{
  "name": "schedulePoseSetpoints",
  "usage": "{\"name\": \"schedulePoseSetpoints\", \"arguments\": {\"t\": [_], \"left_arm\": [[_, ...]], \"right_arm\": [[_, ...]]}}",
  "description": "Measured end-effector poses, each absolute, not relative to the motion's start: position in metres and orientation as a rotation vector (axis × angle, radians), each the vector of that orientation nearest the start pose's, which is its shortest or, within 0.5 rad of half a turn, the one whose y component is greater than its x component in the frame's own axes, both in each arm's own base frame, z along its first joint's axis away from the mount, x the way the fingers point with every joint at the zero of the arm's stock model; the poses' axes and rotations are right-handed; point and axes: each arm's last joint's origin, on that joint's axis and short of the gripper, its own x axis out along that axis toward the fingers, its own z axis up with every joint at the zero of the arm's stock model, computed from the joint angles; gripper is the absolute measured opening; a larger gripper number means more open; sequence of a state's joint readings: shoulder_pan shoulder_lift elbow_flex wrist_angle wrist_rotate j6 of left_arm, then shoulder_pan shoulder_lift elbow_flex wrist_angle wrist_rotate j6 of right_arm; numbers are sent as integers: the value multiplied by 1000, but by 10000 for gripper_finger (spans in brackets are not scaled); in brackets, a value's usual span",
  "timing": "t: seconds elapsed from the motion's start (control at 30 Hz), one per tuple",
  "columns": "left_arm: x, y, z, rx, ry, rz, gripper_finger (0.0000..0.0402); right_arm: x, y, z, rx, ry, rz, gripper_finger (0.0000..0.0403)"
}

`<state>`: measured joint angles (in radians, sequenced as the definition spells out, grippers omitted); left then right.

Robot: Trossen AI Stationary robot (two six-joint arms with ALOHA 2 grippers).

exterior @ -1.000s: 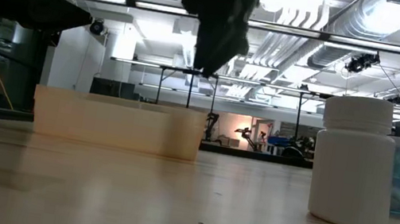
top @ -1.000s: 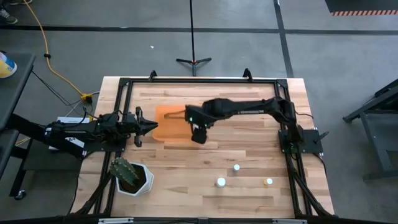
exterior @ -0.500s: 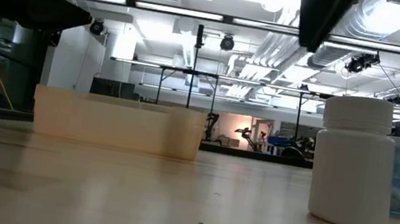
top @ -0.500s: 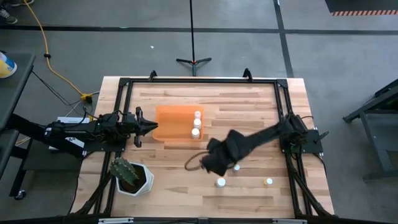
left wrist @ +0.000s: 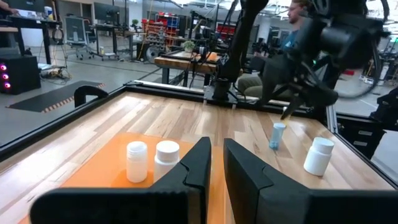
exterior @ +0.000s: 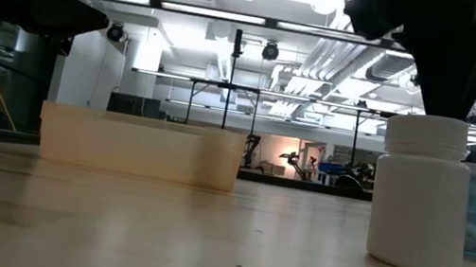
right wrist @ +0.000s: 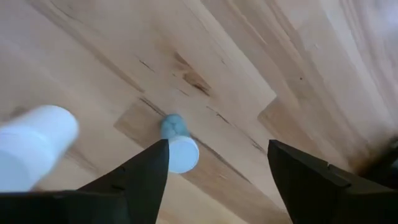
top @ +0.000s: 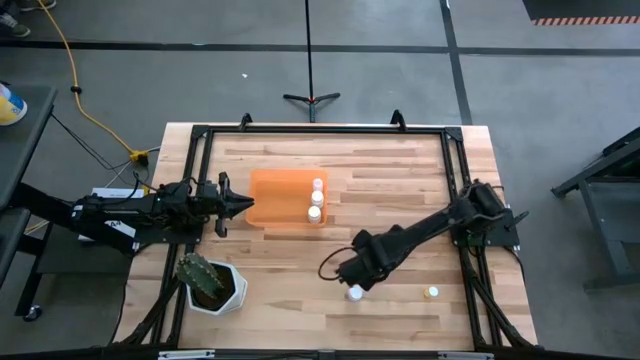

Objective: Pick and place pill bottles into a basket
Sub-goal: Put the blue pill bottle in the orange bin

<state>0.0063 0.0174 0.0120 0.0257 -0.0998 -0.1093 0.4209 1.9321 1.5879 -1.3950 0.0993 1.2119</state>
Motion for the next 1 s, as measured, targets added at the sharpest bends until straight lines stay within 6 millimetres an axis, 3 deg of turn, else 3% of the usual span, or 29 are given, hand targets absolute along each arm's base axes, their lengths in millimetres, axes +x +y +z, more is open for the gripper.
{"name": "schedulePoseSetpoints", "arguments": {"t": [0.13, 0.23, 0.67, 1.0], "left_arm": [[98, 3, 169, -110, -26, 105, 79], [98, 4, 169, -110, -25, 105, 79], [98, 4, 169, -110, -25, 106, 79], [98, 4, 169, -110, -25, 106, 79]], "right_arm": [[311, 138, 239, 553, 1419, -706, 262], [309, 141, 235, 617, 1356, -641, 262], [300, 139, 205, 657, 1431, -620, 261], [301, 138, 203, 629, 1414, -617, 259]]}}
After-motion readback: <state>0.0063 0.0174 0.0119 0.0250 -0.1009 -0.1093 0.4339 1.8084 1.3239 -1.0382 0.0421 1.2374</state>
